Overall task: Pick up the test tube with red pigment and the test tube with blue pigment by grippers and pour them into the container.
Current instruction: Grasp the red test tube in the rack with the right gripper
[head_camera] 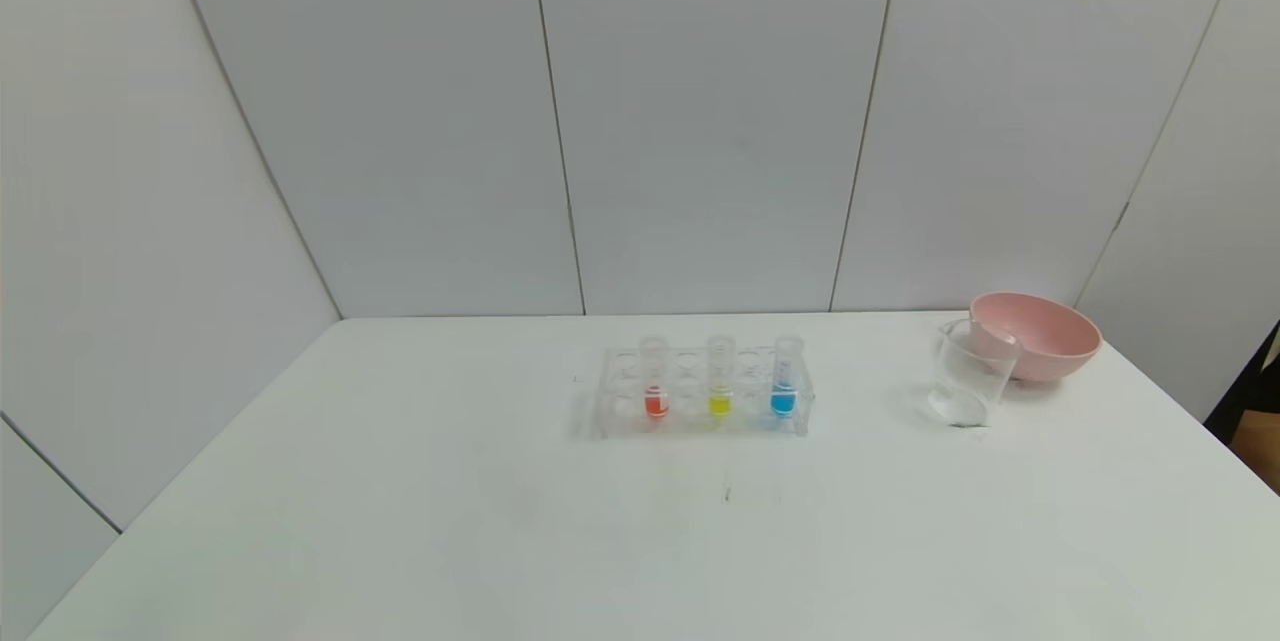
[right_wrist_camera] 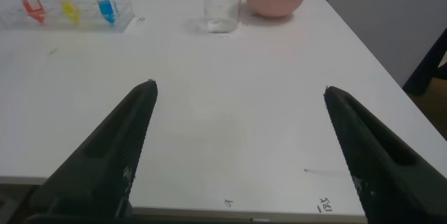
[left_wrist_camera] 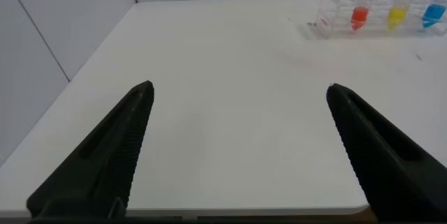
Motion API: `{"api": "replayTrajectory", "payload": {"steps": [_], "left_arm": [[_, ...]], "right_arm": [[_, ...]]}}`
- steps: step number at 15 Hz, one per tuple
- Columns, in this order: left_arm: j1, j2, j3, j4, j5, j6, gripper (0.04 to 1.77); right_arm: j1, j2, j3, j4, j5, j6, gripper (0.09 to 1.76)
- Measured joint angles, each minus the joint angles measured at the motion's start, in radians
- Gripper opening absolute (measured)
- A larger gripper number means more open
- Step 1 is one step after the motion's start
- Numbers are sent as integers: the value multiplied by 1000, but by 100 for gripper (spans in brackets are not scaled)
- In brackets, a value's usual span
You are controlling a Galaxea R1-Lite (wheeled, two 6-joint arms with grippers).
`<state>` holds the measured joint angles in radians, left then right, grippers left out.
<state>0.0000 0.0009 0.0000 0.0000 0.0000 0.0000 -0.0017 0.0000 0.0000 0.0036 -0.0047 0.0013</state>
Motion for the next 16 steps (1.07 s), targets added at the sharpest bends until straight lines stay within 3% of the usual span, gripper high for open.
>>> {"api": "replayTrajectory", "payload": {"steps": [9,13,16], "left_arm": [[0,0,0,0,0,0,176],[0,0,0,0,0,0,176],[0,0,0,0,0,0,176]], "right_arm": [[2,53,-40,1,7,8,171],[15,276,-204,-29,9,52,171],[20,552,-288,-200,8,74,171]]}}
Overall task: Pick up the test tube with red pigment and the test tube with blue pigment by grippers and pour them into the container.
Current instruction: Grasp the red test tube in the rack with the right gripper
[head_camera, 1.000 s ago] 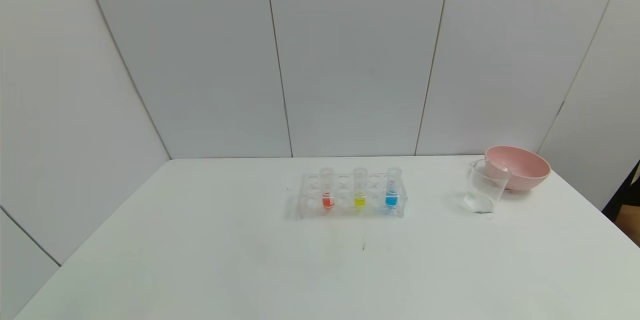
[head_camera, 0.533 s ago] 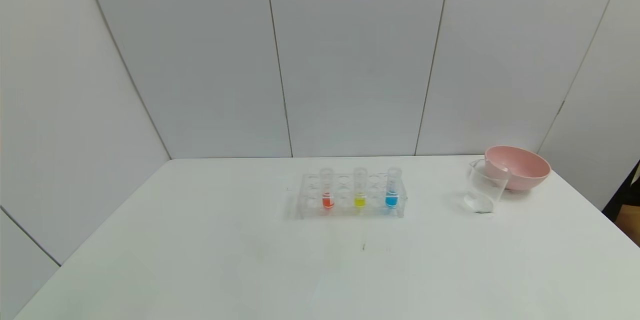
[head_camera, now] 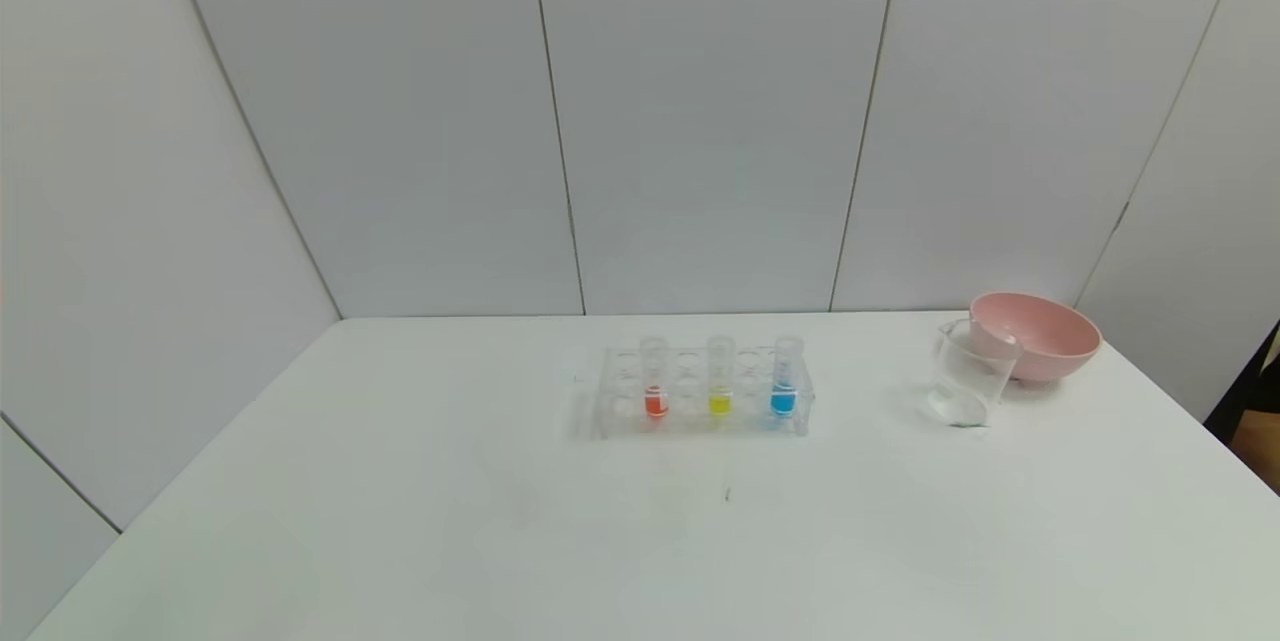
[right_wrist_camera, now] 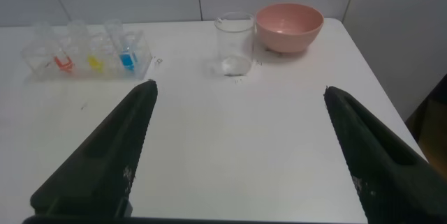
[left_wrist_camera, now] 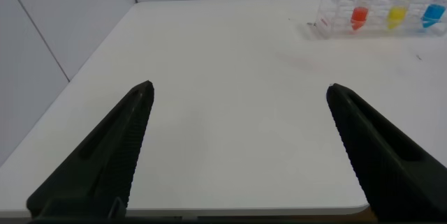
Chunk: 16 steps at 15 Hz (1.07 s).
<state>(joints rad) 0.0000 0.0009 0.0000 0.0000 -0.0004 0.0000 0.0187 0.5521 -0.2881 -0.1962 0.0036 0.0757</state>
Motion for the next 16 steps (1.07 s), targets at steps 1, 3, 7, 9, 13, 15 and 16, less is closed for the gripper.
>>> {"api": "replayTrajectory", "payload": {"steps": [1,3,7,9,13,15,16], "left_arm": [[0,0,0,0,0,0,176],[0,0,0,0,0,0,176],[0,0,0,0,0,0,176],[0,0,0,0,0,0,176],[0,0,0,0,0,0,176],[0,0,0,0,0,0,176],[0,0,0,0,0,0,176]], "right_arm": [[1,108,-12,-87,0,3,171],[22,315,-16,-264,-9,8,171],[303,611,12,-495,-203,44,171],[500,719,4,-557,-359,79,171],[823,931,-104,-593,-568,165,171],[923,1026,-177,-595,-608,209,171],[954,1074,-218,-598,-617,220,171]]}}
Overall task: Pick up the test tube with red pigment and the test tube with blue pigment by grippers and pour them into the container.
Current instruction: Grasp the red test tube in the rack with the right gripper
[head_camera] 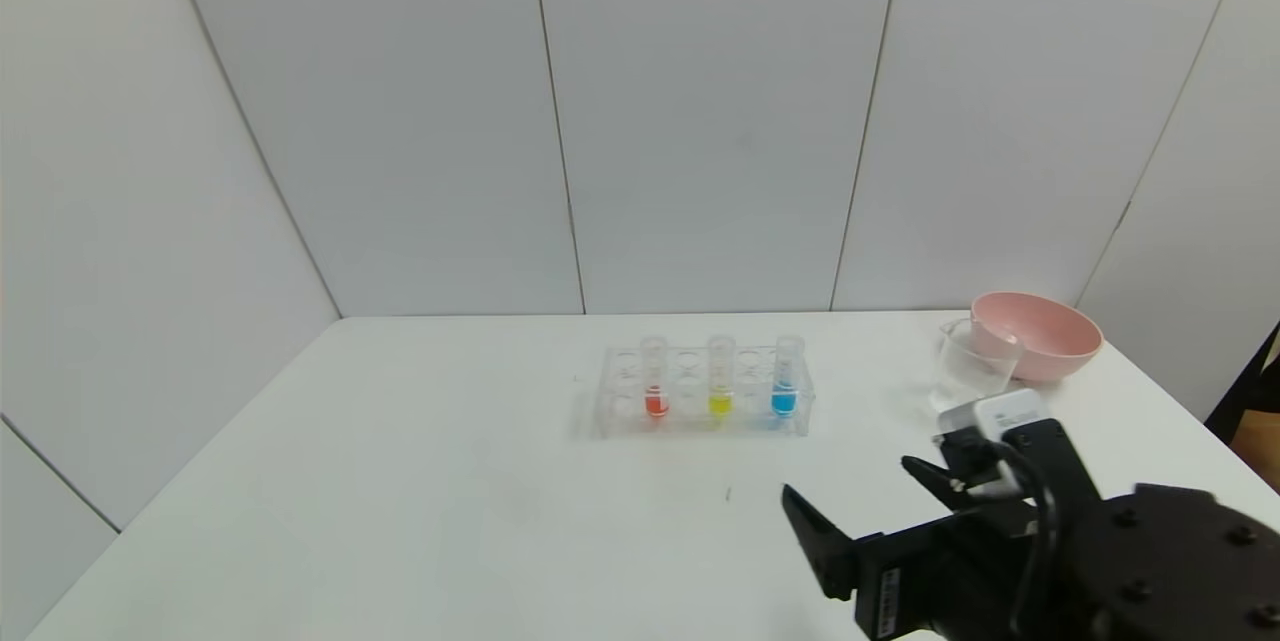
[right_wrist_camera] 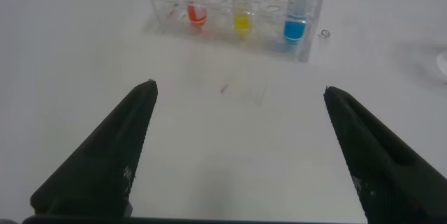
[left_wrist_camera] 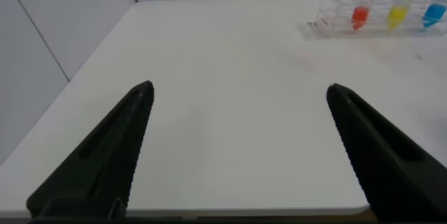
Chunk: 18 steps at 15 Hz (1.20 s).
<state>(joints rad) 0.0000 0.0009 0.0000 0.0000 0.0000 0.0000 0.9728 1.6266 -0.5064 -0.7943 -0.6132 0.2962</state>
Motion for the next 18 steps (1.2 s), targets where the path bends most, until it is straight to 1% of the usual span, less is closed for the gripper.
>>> {"api": "replayTrajectory", "payload": {"steps": [2,4,8,11,15,18], "left_arm": [[0,0,0,0,0,0,176],[0,0,0,0,0,0,176],[0,0,0,0,0,0,176],[0,0,0,0,0,0,176],[0,0,0,0,0,0,176],[0,0,0,0,0,0,176]], "right_arm": [[29,86,-84,-1,-6,7,171],[39,173,-166,0,-4,7,171],[40,354,-346,1,-3,3,171],[33,487,-488,4,-3,-24,171],[-24,622,-659,10,11,-93,171],[-65,686,-775,50,18,-105,171]]}}
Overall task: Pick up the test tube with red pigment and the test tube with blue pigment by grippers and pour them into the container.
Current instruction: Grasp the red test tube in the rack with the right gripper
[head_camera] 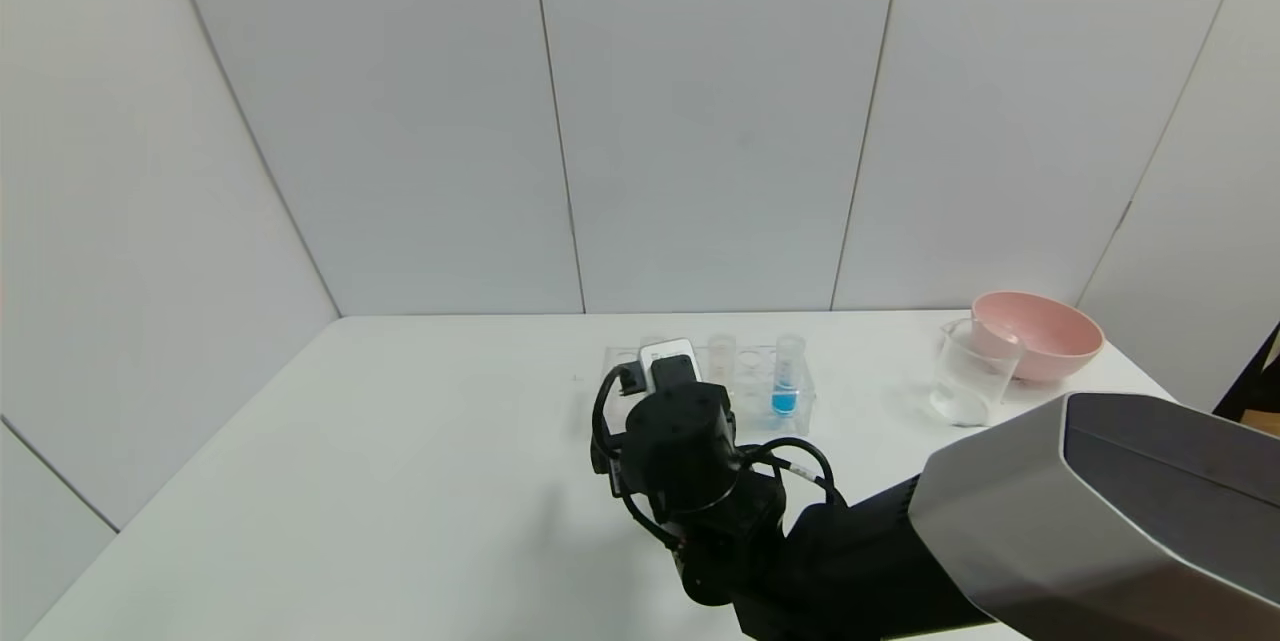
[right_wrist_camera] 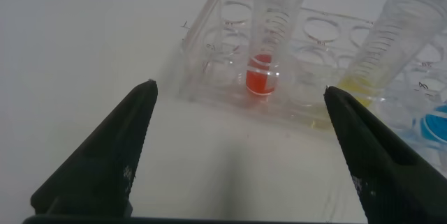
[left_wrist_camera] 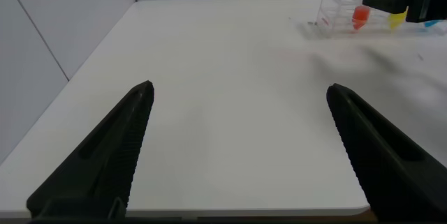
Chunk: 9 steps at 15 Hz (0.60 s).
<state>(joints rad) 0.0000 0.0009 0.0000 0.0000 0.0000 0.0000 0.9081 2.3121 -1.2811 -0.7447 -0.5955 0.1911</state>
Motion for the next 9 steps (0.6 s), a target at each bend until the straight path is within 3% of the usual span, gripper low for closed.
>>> {"api": "replayTrajectory", "payload": {"steps": [4,9], "left_arm": [[0,0,0,0,0,0,176],[0,0,0,0,0,0,176]], "right_arm": [[-40,63,-148,50,11,-3,171],[-92,126,-245,52,44,-15,171]]}}
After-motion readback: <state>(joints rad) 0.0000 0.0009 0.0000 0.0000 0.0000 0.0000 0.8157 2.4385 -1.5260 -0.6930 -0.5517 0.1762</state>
